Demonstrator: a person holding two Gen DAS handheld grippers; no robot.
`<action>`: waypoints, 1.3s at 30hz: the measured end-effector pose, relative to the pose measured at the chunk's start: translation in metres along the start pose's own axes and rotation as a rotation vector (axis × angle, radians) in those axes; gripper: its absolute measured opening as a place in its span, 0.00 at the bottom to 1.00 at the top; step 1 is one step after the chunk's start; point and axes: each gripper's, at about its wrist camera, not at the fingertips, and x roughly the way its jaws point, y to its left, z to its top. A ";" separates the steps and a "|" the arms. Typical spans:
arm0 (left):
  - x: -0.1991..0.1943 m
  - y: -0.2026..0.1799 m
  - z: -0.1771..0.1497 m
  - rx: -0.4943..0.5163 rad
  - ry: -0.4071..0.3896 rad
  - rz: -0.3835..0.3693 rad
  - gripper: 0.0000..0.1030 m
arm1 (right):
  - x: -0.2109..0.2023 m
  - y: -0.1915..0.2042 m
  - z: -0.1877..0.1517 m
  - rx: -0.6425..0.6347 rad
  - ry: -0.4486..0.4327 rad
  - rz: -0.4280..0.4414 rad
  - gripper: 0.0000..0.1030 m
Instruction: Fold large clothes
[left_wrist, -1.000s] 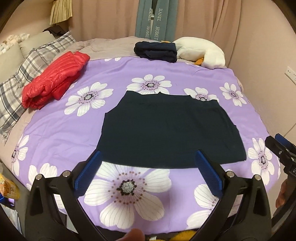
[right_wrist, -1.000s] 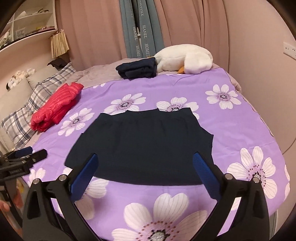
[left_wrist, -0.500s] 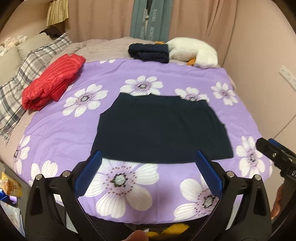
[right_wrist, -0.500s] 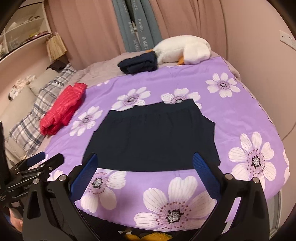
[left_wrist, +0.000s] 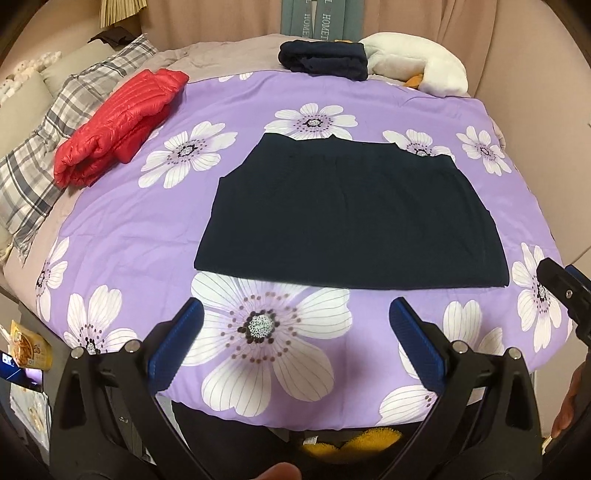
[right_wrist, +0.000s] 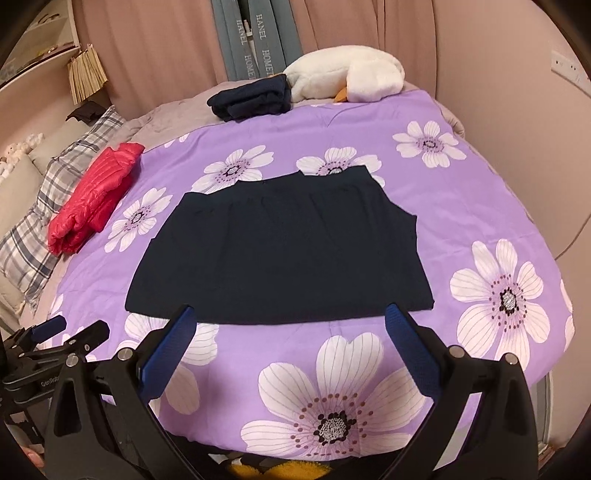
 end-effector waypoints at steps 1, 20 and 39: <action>0.001 0.001 0.001 -0.001 -0.001 -0.002 0.98 | 0.001 0.002 0.000 -0.002 -0.003 -0.009 0.99; -0.006 -0.009 0.007 0.032 -0.065 0.076 0.98 | 0.015 0.008 -0.003 -0.027 0.022 -0.018 0.99; -0.003 -0.017 0.009 0.070 -0.064 0.087 0.98 | 0.017 0.003 -0.005 -0.014 0.028 -0.023 0.99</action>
